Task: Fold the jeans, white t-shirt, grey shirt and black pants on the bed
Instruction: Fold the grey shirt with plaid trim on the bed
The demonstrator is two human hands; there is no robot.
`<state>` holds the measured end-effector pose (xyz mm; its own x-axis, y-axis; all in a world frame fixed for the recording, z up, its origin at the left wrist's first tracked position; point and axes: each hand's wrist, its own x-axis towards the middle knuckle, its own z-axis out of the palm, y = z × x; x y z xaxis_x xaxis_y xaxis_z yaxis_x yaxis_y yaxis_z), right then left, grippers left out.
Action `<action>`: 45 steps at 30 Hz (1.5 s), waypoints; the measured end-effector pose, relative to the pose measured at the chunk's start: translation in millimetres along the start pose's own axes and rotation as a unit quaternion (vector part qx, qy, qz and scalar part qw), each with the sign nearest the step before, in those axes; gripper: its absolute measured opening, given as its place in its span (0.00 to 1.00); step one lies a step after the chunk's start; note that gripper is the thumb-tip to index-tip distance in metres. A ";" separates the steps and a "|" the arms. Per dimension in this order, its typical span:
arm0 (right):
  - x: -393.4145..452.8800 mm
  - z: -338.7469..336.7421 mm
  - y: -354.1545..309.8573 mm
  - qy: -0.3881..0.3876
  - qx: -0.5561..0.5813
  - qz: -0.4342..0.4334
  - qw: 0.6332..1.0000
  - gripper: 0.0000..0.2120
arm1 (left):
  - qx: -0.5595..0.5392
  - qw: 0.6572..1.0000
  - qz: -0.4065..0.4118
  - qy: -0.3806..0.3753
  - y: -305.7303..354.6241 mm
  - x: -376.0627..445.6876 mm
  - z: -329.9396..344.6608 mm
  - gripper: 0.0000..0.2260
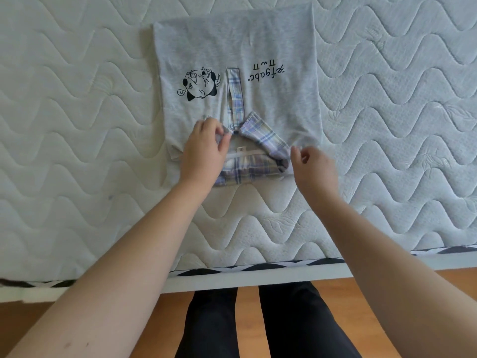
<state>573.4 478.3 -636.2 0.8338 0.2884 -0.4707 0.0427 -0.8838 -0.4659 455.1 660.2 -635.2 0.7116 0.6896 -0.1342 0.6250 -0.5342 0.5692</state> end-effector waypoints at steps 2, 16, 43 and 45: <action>-10.2 3.4 3.1 -0.093 0.023 0.057 0.994 0.23 | -0.011 0.996 -0.085 0.028 -12.1 -22.5 -8.2 0.10; -7.2 27.5 -23.2 -0.151 0.358 0.324 0.863 0.10 | 0.036 0.952 -0.290 -0.087 -22.2 -44.6 -2.0 0.19; -5.1 26.8 -6.7 -0.078 0.273 0.145 0.948 0.13 | -0.437 0.738 -0.501 0.111 -15.4 -45.7 33.8 0.19; -5.0 29.4 -5.4 -0.049 0.275 0.133 0.951 0.09 | -0.398 0.768 -0.489 0.112 -14.0 -44.2 35.5 0.13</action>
<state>552.9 492.5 -653.3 0.7183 0.1393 -0.6816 -0.4791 -0.6113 -0.6299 426.3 619.8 -666.1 -0.1018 0.6851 -0.7213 0.3676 0.6997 0.6126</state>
